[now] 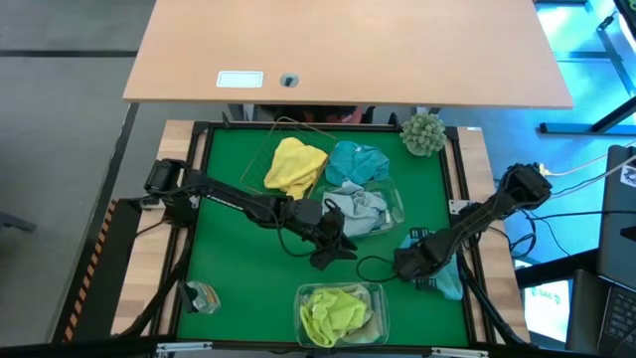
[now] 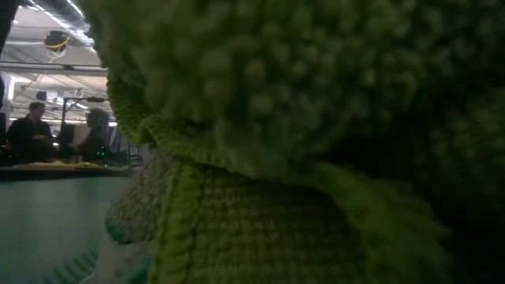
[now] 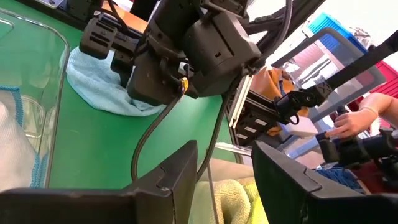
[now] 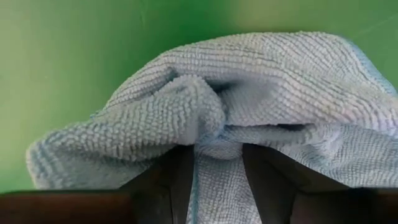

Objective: Sort microfiber towel by color & place in baskets
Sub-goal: Put the bottom blue towel into the top transparent bin

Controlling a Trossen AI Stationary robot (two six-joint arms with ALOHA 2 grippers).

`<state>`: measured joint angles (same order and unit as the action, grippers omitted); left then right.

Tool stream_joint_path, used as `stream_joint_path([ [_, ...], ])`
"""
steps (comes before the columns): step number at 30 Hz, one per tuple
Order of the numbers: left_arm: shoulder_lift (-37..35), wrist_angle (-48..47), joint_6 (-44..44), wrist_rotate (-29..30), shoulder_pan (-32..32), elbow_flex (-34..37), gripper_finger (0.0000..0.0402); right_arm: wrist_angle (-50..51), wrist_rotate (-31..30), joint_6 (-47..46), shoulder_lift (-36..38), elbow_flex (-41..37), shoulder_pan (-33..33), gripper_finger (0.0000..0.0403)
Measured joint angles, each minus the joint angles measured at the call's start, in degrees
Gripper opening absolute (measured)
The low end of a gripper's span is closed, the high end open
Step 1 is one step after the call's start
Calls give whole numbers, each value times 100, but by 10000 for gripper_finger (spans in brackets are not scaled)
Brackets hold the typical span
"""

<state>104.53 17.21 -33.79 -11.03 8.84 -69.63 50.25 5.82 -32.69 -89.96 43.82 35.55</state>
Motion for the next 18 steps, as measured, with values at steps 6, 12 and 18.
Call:
stream_joint_path([
  [6, 0, 0, 2, 3, -2, 0, 147, 6, -11, 13, -142, 19, 0, 144],
  [12, 0, 22, 352, 9, -2, 0, 147, -46, 32, 7, -130, 5, 2, 98],
  [18, 0, 24, 440, -76, -2, 0, 147, -65, 60, 2, -130, 2, 4, 11],
])
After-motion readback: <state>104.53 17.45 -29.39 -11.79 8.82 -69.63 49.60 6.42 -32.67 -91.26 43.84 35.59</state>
